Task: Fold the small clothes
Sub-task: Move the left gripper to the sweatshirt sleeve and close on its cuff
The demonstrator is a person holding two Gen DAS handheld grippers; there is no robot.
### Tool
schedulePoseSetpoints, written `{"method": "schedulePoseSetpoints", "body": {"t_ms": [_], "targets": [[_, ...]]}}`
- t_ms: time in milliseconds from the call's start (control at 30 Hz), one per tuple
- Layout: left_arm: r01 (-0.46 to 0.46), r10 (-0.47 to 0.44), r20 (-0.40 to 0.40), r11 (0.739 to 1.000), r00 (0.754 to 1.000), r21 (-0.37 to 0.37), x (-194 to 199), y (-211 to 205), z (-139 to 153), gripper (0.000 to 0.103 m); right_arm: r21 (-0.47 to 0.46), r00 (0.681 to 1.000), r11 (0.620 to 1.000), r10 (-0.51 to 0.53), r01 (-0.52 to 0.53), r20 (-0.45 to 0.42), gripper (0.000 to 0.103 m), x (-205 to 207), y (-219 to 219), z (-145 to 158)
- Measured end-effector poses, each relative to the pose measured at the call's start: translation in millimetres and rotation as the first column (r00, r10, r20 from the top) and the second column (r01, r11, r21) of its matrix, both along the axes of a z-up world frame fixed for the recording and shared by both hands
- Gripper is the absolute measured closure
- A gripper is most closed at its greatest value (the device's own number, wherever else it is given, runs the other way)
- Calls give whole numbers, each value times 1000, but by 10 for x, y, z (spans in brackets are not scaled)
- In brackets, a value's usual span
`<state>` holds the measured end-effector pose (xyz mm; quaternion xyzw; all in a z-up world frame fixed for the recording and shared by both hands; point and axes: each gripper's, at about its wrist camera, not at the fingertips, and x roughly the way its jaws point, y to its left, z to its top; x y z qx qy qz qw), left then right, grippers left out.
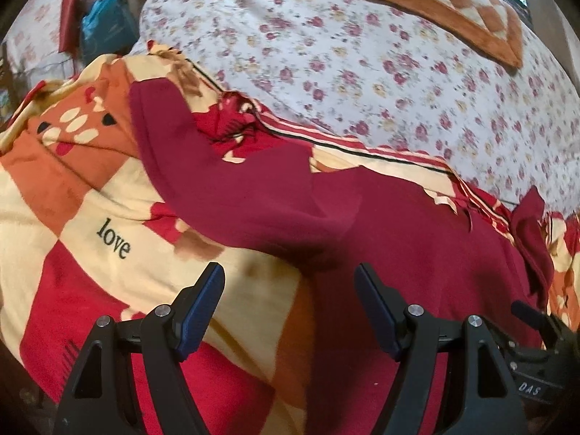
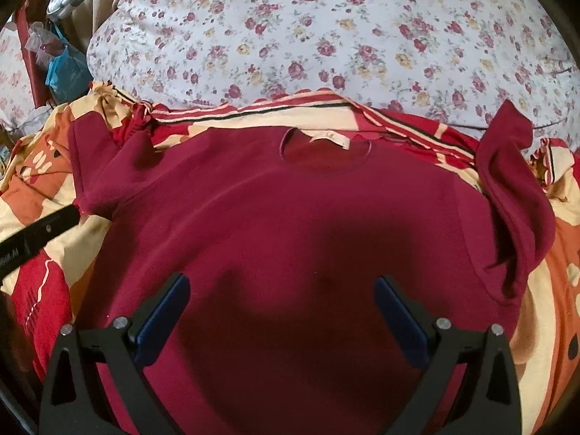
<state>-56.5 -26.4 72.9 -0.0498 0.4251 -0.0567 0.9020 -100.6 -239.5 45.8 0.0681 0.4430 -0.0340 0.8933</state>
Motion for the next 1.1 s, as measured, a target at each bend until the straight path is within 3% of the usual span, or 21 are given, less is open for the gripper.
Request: {"method": "schedulePoseSetpoints", "body": {"t_ms": [567,867,967,1100], "targets": [[-78,78,-32,997,996,20,299,374,-78,48,-9,999,999,40,-40,-26,0,46,109,-9],[-194,200,-17,965,980,176,980,784,-90,51,22,996,998,61,-60,-62,0,79,133,-100],[-226,233,-43,966,971,129,1198,975,-165,66,18,995,997,71,-69,-77,0,82,155,-133],[-266,268,-89,963,959,31,1427,1227,-253,70,27,994,997,71,-69,-85,0,74,146,-146]]}}
